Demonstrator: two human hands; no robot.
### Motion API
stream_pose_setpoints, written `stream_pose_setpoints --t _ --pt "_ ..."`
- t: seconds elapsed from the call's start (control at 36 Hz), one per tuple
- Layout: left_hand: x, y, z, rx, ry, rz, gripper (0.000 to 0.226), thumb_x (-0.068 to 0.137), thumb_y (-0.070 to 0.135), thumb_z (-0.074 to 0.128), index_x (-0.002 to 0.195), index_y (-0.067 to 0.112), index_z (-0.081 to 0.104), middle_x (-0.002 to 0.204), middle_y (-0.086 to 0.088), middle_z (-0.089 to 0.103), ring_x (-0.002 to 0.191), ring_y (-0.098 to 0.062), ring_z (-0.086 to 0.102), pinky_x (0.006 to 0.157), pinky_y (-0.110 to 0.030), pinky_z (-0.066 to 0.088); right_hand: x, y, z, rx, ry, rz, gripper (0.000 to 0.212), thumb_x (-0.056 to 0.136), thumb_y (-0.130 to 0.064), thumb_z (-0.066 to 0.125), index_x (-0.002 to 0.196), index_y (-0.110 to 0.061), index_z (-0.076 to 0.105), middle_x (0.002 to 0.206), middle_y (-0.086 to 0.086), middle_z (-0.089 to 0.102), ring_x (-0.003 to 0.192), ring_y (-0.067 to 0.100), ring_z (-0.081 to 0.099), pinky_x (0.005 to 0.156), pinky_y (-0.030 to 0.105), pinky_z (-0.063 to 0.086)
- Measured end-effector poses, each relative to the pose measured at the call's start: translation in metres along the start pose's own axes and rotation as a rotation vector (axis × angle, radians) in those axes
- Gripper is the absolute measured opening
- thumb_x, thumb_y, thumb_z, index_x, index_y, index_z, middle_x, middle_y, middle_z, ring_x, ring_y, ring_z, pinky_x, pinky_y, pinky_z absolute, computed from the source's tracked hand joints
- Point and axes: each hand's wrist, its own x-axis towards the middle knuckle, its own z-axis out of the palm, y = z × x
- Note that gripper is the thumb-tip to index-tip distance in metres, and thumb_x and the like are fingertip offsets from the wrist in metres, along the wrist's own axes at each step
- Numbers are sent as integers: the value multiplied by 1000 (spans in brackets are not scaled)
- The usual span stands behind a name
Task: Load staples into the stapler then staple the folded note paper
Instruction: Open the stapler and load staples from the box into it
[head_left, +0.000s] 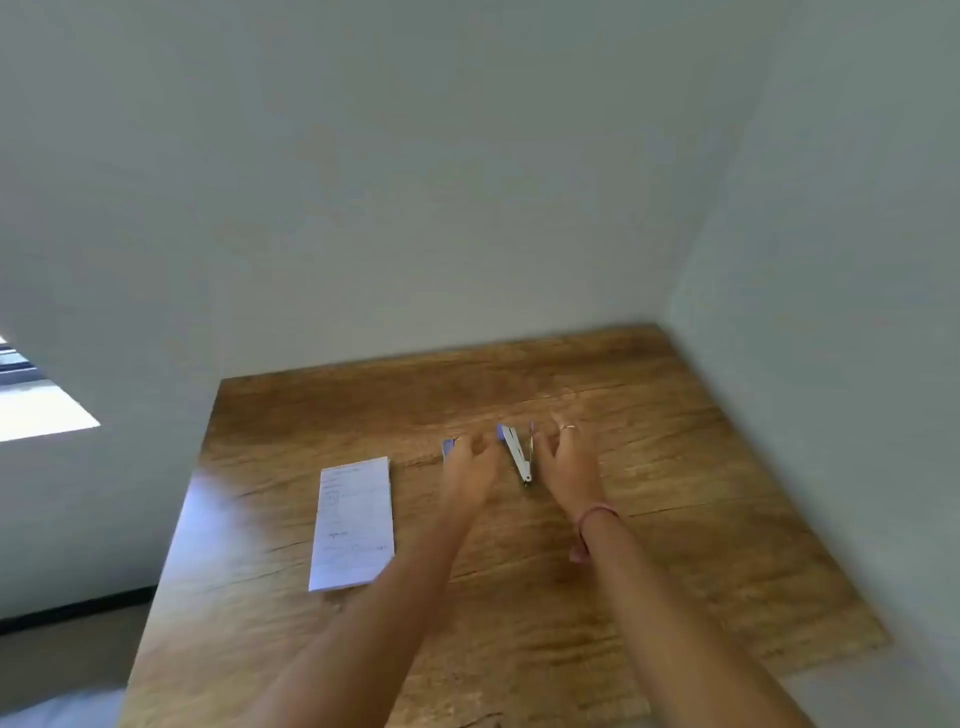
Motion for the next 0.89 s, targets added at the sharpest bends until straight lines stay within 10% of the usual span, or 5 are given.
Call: stream_pose_setpoints --t 0.14,0.33,0.53,0.69,0.89 --pt "0 -12 7 -82 -65 -81 19 93 18 48 98 20 66 71 1 56 71 -16 49 70 -36 41 7 -1 2 72 -112 116 27 91 -30 59 104 -8 69 88 16 72 82 28 67 77 42 52" --pt "-3 -16 15 -125 -22 -92 24 92 15 48 75 31 51 90 -4 62 84 -17 55 81 -36 48 13 1 7 -51 -78 134 24 83 -19 62 60 -14 59 57 10 59 57 23 54 45 19 33" --pt "1 -23 16 -204 -88 -26 18 95 25 56 111 21 65 105 7 71 100 -6 64 96 -29 48 2 5 13 196 -69 144 19 80 -16 70 100 -13 71 85 -1 73 80 11 68 68 19 50" --pt "3 -26 16 -284 -68 -56 18 92 22 64 110 19 66 101 6 72 95 -6 66 81 -19 51 -11 11 15 432 -21 220 28 83 -20 69 111 -19 63 78 -5 72 70 3 67 66 21 52" --pt "11 -25 17 -485 -39 -114 17 101 14 47 99 5 62 95 -11 66 90 -22 63 92 -38 50 -10 15 13 756 30 377 33 85 -9 60 117 -15 61 79 -1 54 65 3 53 60 14 48"
